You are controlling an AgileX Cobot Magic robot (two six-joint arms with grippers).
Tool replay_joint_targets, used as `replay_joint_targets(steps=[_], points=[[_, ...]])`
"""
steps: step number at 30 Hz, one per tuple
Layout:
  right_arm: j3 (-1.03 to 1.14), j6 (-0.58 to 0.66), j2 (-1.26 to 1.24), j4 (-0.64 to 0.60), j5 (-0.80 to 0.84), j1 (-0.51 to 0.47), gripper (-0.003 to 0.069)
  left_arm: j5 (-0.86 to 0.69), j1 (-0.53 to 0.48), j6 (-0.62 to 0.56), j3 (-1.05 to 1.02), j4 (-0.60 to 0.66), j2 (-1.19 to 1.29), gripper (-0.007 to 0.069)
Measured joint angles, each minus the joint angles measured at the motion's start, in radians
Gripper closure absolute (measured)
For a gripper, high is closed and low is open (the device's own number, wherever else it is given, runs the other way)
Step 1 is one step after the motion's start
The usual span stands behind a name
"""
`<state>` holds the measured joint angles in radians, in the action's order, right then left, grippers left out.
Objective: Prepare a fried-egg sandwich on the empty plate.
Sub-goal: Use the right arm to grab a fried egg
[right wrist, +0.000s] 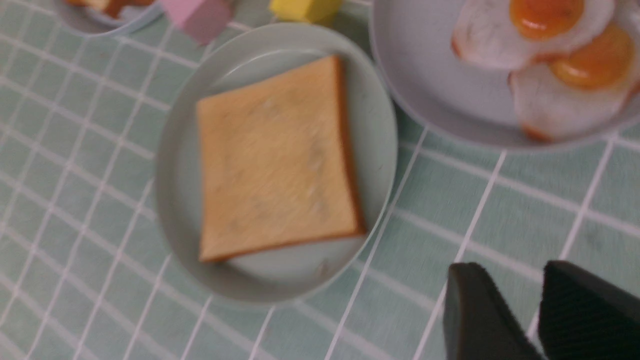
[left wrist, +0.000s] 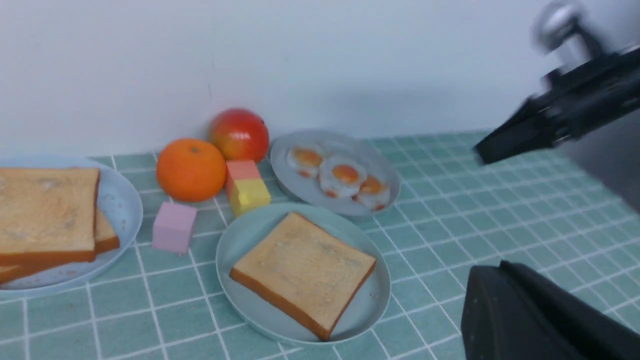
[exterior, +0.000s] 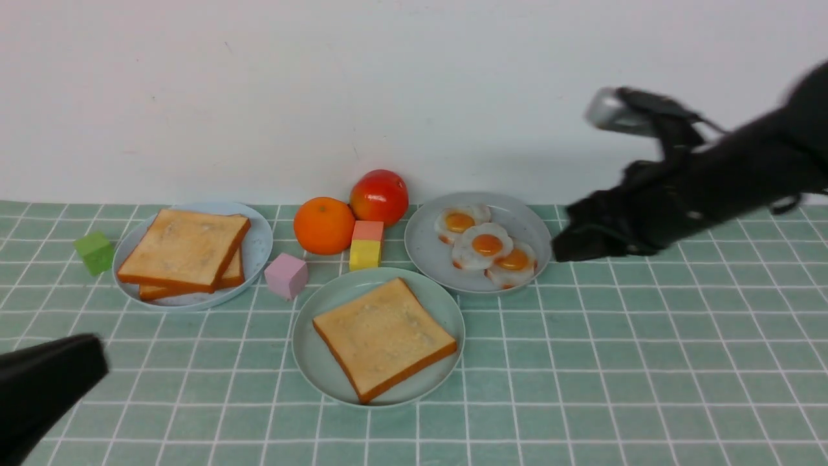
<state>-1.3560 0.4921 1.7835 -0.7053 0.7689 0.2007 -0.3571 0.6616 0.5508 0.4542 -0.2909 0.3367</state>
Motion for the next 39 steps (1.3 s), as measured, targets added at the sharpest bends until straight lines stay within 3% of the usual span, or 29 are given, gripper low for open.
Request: replay_joint_targets(steps=[6,19,39], points=[[-0.236,0.000,0.233,0.016,0.006,-0.004,0.0346,-0.003,0.000,0.082,-0.017,-0.047,-0.007,0.0638],[-0.626,0.000,0.605,-0.015,-0.066,-0.007,0.0333,0.007,0.000,0.107,-0.017,-0.051,0.015,0.0638],[-0.684,-0.001,0.681,-0.065,-0.150,-0.008,0.0333,0.007,0.000,0.107,-0.017,-0.049,0.015,0.0638]])
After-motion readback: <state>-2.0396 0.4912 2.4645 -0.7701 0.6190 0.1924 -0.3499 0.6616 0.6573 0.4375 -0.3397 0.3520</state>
